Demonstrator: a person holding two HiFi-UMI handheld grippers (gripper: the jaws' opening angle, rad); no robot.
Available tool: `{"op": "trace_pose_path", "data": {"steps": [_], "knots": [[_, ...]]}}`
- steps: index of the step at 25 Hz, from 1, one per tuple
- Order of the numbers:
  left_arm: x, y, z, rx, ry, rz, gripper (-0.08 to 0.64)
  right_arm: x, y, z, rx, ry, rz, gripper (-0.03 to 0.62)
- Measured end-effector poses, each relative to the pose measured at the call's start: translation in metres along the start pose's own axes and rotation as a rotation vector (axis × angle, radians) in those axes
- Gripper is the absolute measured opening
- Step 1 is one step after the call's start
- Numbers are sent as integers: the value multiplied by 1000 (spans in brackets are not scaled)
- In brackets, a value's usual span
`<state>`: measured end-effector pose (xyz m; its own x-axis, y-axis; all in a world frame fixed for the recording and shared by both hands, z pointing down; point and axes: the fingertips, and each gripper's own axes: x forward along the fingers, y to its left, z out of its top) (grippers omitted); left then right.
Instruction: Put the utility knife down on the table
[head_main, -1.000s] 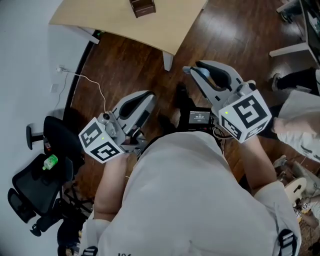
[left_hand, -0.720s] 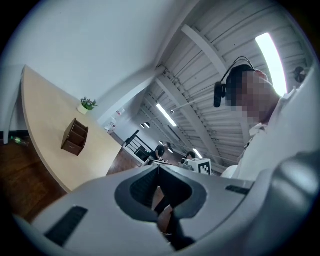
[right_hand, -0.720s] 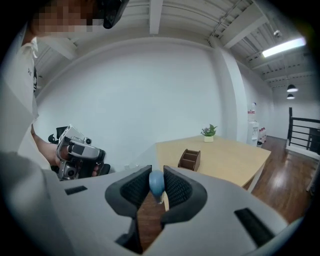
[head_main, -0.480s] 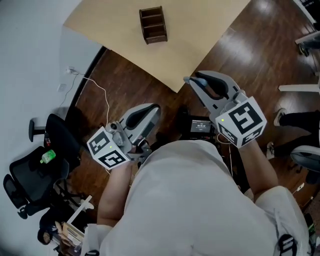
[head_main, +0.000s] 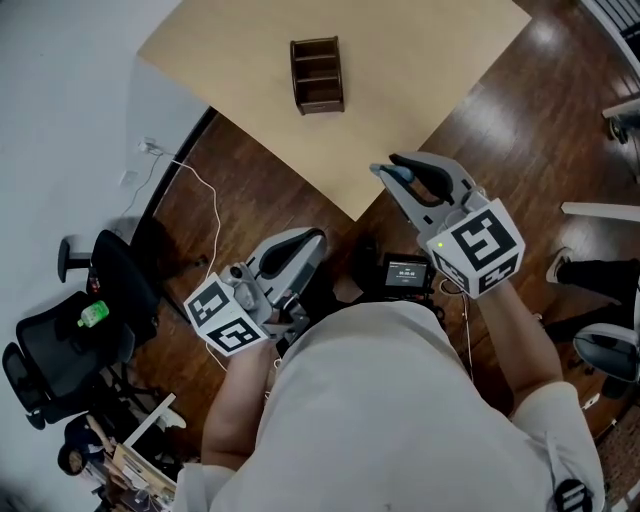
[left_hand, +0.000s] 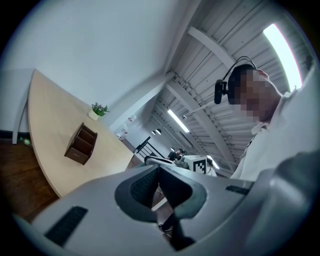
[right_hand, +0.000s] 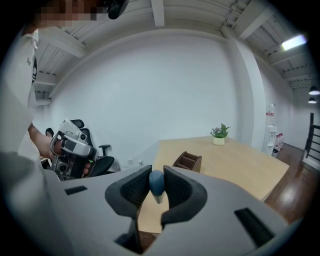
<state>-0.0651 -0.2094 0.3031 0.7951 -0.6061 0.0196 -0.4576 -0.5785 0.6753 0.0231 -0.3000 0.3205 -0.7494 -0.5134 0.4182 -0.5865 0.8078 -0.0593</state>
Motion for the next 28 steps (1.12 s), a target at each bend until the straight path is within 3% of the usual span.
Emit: {"op": "trace_pose_path", "data": {"steps": [9, 20, 28], "knots": [[1, 22, 12, -3, 38, -12, 3, 53, -17, -5, -73, 33, -14, 74], [-7, 46, 18, -13, 33, 25, 3, 136, -43, -12, -202, 91, 3, 74], [-8, 62, 25, -35, 25, 53, 3, 189, -56, -12, -345, 127, 29, 74]]}}
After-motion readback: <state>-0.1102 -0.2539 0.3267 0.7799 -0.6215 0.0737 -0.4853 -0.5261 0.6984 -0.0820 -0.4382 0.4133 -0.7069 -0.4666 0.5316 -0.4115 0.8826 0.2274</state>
